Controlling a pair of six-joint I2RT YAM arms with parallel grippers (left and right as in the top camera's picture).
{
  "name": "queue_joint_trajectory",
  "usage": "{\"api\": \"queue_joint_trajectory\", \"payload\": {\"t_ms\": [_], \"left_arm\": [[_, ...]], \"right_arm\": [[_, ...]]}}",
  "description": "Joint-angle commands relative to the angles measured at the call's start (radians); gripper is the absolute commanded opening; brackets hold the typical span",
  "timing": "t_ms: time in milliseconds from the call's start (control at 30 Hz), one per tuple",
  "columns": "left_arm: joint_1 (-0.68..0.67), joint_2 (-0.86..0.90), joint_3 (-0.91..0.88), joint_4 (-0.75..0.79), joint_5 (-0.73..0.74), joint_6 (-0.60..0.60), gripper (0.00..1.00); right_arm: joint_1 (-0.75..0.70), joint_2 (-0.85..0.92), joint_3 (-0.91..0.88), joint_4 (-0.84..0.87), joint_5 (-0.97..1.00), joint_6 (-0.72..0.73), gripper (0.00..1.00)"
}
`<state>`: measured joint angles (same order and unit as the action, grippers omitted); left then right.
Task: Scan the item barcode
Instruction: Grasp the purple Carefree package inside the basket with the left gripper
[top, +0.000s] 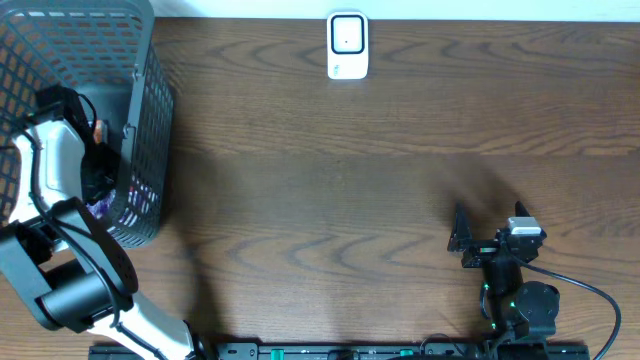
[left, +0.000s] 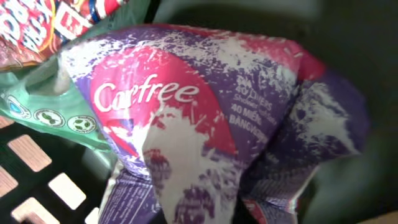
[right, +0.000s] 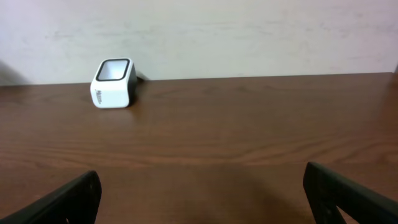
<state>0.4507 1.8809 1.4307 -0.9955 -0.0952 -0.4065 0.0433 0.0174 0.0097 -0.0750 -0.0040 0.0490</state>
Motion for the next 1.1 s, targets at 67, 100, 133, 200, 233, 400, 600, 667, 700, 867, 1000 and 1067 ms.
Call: {"api": "queue_joint_trajectory", "payload": {"t_ms": [67,100,133,200,233,400,600,667,700,867,1000,1067], "left_arm": [[0.002,-0.005,0.035,-0.043,0.032,0.005,0.07],[0.002,-0.033,0.05,-0.043,0.032,0.005,0.07],[0.002,-0.061,0.061,-0.042,0.032,0.004,0.07],[0.002,-0.126,0.084,-0.029,0.032,0.001,0.07],[0.002,-0.158,0.093,-0.019,0.033,0.0,0.07],[0.002,-0.373,0.108,0.087,0.037,-0.074,0.07],[0.002,-0.56,0.107,0.16,0.053,-0.081,0.08],[0.002,-0.557,0.1,0.145,0.026,-0.077,0.59],[0.002,-0.547,0.093,0.133,0.016,-0.077,0.79],[0.002,-0.442,0.035,0.097,0.013,-0.077,0.98],[0.002,-0.314,0.029,0.06,0.017,-0.077,0.98],[0.002,-0.248,0.029,0.042,0.049,-0.061,0.98]], "right_arm": [[0.004,-0.005,-0.004,-0.001,-0.002,0.014,0.99],[0.004,-0.005,-0.004,-0.001,-0.002,0.014,0.99],[0.004,-0.005,-0.004,-0.001,-0.002,0.014,0.99],[0.004,-0.005,-0.003,-0.001,-0.002,0.014,0.99],[0.004,-0.005,-0.003,-0.001,-0.002,0.014,0.99],[0.004,-0.005,-0.004,-0.001,-0.002,0.014,0.99],[0.004,-0.005,-0.003,-0.001,-0.002,0.014,0.99],[0.004,-0.005,-0.004,-0.001,-0.002,0.014,0.99],[0.004,-0.005,-0.004,-0.001,-0.002,0.014,0.99],[0.004,-0.005,-0.004,-0.001,-0.002,0.014,0.99],[0.004,-0.005,-0.004,-0.001,-0.002,0.014,0.99],[0.004,-0.005,-0.004,-0.001,-0.002,0.014,0.99]]}}
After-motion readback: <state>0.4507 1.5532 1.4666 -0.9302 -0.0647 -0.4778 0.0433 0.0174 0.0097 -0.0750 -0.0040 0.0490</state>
